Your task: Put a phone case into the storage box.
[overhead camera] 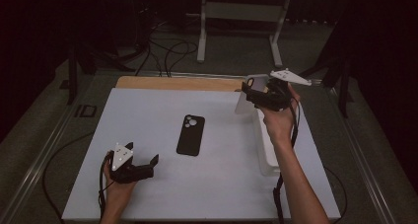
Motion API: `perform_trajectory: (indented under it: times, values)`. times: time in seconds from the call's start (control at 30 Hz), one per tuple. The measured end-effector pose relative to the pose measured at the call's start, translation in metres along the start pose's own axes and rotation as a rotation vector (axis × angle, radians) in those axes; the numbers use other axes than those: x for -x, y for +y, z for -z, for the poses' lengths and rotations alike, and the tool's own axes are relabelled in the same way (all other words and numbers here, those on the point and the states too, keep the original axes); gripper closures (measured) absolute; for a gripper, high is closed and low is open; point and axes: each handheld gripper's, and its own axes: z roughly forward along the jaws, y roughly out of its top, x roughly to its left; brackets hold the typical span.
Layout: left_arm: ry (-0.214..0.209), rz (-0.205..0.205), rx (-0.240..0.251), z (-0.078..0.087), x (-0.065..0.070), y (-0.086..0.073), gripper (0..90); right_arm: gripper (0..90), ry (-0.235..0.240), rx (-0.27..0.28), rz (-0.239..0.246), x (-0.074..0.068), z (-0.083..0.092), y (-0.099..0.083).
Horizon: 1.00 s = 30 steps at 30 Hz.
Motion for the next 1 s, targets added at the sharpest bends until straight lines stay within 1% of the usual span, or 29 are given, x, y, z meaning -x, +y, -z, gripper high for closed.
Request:
perform_trajectory:
  times: [0.07, 0.33, 0.67, 0.93, 1.0]
  values:
    - [-0.001, 0.001, 0.000, 0.000, 0.000, 0.000, 0.7, 16.8, -0.011, 0.001, -0.007, 0.002, 0.000, 0.000]
    - [0.000, 0.000, -0.002, 0.000, 0.000, 0.000, 0.8, 16.8, -0.049, 0.001, -0.004, 0.013, 0.000, 0.002]
    - [-0.001, 0.000, -0.004, -0.001, 0.000, 0.000, 1.0, 16.8, -0.111, -0.014, 0.023, 0.024, -0.004, 0.003]
    - [-0.001, 0.001, -0.005, -0.001, 0.000, 0.000, 1.2, 16.8, -0.145, -0.030, 0.010, 0.035, -0.007, 0.001]
    - [-0.001, 0.000, -0.006, -0.001, 0.000, 0.000, 1.2, 16.8, -0.152, -0.036, 0.013, 0.039, -0.008, 0.001]
